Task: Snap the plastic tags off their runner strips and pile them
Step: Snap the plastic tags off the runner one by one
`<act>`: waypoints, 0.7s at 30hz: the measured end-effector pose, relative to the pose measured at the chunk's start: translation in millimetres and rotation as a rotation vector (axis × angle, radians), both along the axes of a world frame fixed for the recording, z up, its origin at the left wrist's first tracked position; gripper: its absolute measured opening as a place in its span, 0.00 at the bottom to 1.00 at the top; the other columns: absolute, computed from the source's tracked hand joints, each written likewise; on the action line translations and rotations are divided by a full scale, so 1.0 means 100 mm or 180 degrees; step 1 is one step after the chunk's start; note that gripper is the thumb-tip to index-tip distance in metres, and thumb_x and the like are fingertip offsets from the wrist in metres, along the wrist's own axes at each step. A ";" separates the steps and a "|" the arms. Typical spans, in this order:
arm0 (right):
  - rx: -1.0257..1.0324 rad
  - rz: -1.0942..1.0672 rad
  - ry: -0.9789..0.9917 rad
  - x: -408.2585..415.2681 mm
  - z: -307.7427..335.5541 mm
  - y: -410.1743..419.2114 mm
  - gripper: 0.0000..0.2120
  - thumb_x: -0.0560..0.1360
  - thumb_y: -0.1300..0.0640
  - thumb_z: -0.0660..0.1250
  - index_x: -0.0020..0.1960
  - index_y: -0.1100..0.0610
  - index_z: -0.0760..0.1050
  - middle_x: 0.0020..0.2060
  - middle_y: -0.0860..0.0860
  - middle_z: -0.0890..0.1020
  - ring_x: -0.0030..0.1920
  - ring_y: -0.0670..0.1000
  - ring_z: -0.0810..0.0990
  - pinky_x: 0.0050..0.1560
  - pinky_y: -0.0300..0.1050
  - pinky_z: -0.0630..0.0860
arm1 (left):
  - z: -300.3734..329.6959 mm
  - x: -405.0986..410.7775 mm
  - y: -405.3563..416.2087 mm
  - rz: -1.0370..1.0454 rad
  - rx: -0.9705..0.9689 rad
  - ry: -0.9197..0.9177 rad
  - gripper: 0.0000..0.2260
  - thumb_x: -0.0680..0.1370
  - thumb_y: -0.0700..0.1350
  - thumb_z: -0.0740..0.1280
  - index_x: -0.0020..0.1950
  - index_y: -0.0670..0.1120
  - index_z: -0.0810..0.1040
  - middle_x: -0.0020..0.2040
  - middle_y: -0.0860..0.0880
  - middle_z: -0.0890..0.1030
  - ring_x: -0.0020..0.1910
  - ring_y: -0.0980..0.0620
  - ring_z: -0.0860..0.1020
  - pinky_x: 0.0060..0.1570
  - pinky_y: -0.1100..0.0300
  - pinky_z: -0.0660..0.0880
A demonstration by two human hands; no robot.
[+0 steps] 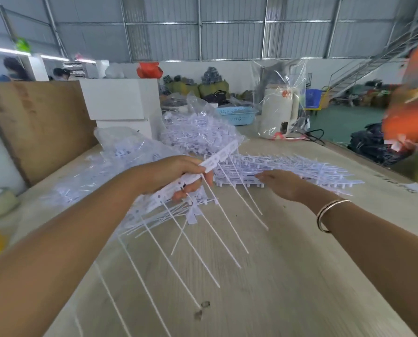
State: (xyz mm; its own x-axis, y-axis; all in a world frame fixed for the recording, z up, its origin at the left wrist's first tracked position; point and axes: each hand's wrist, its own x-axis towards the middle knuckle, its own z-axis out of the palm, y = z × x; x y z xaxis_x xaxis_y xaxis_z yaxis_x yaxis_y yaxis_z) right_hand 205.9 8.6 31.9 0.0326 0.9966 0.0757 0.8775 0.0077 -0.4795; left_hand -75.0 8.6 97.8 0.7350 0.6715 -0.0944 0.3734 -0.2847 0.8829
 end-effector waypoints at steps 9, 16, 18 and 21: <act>-0.0717 0.0290 -0.1274 0.03 -0.24 0.00 0.21 0.80 0.58 0.59 0.71 0.59 0.65 0.70 0.58 0.65 0.69 0.59 0.65 0.69 0.52 0.63 | 0.31 -0.45 0.13 0.0047 0.0309 0.0373 0.14 0.81 0.41 0.54 0.45 0.39 0.78 0.25 0.46 0.68 0.18 0.51 0.64 0.21 0.65 0.66; 0.0433 -0.0329 0.2173 -0.23 -0.08 -0.08 0.12 0.80 0.58 0.56 0.50 0.52 0.79 0.55 0.55 0.79 0.40 0.51 0.76 0.41 0.43 0.72 | -0.14 -0.13 0.03 -0.0127 0.0041 0.0925 0.14 0.82 0.42 0.54 0.45 0.41 0.78 0.26 0.48 0.69 0.21 0.54 0.65 0.22 0.65 0.65; -0.0105 0.0130 0.2481 -0.34 -0.07 -0.20 0.16 0.81 0.48 0.54 0.49 0.52 0.80 0.45 0.53 0.82 0.37 0.50 0.77 0.43 0.42 0.73 | -0.24 -0.02 0.02 -0.0151 0.0118 0.1002 0.13 0.82 0.42 0.54 0.47 0.42 0.78 0.28 0.46 0.71 0.20 0.53 0.68 0.23 0.64 0.67; -0.0256 0.0441 0.2628 -0.39 -0.16 -0.30 0.24 0.79 0.42 0.53 0.44 0.58 0.79 0.32 0.54 0.82 0.32 0.51 0.77 0.42 0.45 0.73 | -0.36 0.02 0.05 0.0041 0.0513 0.1187 0.10 0.82 0.46 0.57 0.47 0.47 0.78 0.31 0.47 0.73 0.22 0.57 0.71 0.25 0.63 0.71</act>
